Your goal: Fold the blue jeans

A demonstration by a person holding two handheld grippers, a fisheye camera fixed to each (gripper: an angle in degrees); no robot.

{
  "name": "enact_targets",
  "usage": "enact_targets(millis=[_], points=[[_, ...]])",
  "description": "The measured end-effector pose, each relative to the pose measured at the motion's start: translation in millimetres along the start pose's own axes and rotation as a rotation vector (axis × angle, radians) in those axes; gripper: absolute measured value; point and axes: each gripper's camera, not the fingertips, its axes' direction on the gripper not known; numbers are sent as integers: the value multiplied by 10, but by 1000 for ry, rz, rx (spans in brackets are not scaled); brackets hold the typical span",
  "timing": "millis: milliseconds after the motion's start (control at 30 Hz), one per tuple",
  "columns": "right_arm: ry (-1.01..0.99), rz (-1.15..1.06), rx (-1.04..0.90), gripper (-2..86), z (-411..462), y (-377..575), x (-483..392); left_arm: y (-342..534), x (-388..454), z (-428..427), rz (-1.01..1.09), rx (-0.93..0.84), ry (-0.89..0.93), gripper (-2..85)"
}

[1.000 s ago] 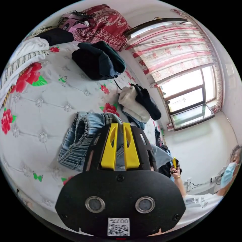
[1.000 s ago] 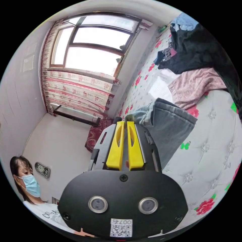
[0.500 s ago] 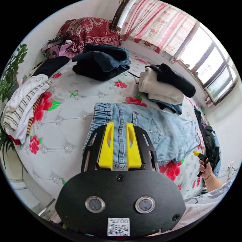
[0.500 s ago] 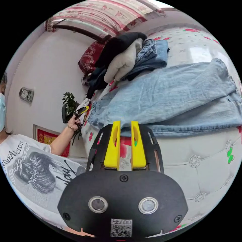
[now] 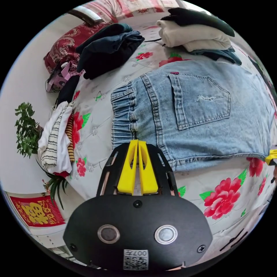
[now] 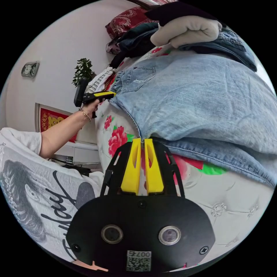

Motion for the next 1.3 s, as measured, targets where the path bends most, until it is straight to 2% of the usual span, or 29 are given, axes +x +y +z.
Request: enact_targets(millis=[200, 267, 367, 433, 500, 567, 633, 700, 800, 867, 1000, 1200, 1300], points=[[-144, 19, -77, 1, 291, 202, -154, 631, -230, 52, -192, -80, -24, -7], [-97, 16, -25, 4, 79, 202, -95, 786, -326, -17, -252, -77, 3, -2], [-4, 131, 162, 17, -617, 269, 304, 951, -403, -358, -354, -16, -27, 29], [96, 312, 350, 29, -1252, 460, 811, 988, -253, -710, -321, 118, 12, 46], [154, 455, 474, 36, -1657, 637, 1210, 913, 260, -1151, -121, 312, 143, 63], [171, 565, 578, 44, -1961, 772, 1564, 796, 803, -1335, 90, 380, 265, 74], [147, 672, 663, 53, -2197, 847, 1936, 684, 1327, -1384, 258, 377, 396, 83], [163, 744, 687, 57, -2302, 856, 2136, 544, 1851, -1273, 392, 288, 463, 90], [199, 833, 760, 57, -2456, 914, 2364, 410, 2159, -964, 445, 122, 421, 73], [240, 863, 761, 51, -2504, 908, 2471, 384, 2173, -840, 449, 72, 394, 44], [282, 875, 691, 21, -2539, 827, 2636, 308, 2025, -841, 452, 58, 422, -3], [172, 645, 883, 0, -3066, 1123, 2178, 325, 1623, -1136, 386, 132, 465, -9], [262, 585, 860, -2, -3234, 1352, 1949, 381, 1452, -1300, 399, 179, 455, -9]])
